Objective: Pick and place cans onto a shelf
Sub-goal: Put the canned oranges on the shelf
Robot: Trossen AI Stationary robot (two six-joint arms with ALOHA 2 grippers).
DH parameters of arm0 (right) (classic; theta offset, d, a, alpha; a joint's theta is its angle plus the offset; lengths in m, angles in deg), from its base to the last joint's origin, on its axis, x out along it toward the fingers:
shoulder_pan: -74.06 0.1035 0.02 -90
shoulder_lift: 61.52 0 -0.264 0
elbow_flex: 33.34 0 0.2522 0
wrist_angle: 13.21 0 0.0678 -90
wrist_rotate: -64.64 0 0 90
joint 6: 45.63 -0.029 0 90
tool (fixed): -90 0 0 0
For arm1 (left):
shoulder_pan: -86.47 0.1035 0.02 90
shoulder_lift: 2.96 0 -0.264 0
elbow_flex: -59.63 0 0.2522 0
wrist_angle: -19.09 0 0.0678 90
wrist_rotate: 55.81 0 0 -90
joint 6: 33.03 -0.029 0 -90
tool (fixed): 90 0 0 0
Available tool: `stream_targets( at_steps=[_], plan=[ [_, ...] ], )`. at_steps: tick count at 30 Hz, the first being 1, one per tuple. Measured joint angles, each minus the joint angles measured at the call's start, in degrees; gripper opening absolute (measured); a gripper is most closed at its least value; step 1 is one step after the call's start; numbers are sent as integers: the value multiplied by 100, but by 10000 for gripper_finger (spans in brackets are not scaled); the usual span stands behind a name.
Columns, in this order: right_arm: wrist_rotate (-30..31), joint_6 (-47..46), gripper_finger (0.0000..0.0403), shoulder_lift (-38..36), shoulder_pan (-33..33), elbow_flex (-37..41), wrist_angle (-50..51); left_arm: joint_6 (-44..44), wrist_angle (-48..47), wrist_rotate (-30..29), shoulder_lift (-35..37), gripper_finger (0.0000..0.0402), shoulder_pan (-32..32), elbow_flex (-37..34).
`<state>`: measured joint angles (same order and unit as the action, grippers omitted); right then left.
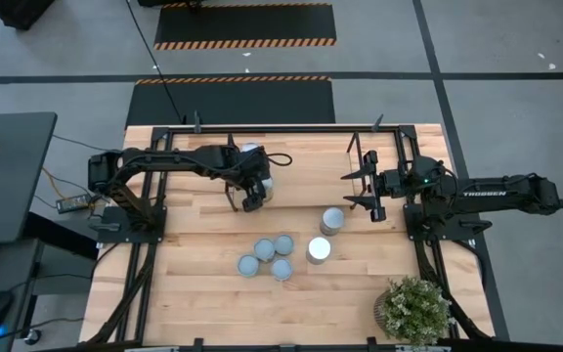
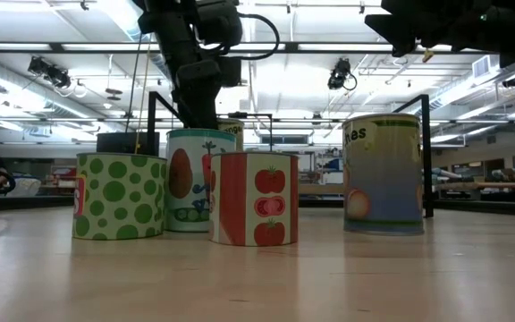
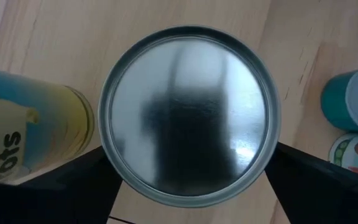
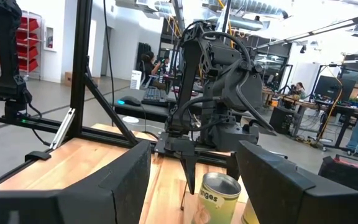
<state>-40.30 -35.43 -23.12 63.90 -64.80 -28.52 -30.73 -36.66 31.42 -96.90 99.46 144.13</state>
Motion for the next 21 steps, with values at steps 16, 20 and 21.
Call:
stream_targets(
  at_steps=[16,20,21],
  plan=[
    [42,-13,245,-2,-2,0,-1,-301,-740,0,8,371,7,800],
    [39,-15,245,-2,-2,1,1,-296,-730,-2,8,371,7,1090],
    [39,-15,245,-2,-2,0,1,-296,-737,-2,8,371,-6,1155]
  ],
)
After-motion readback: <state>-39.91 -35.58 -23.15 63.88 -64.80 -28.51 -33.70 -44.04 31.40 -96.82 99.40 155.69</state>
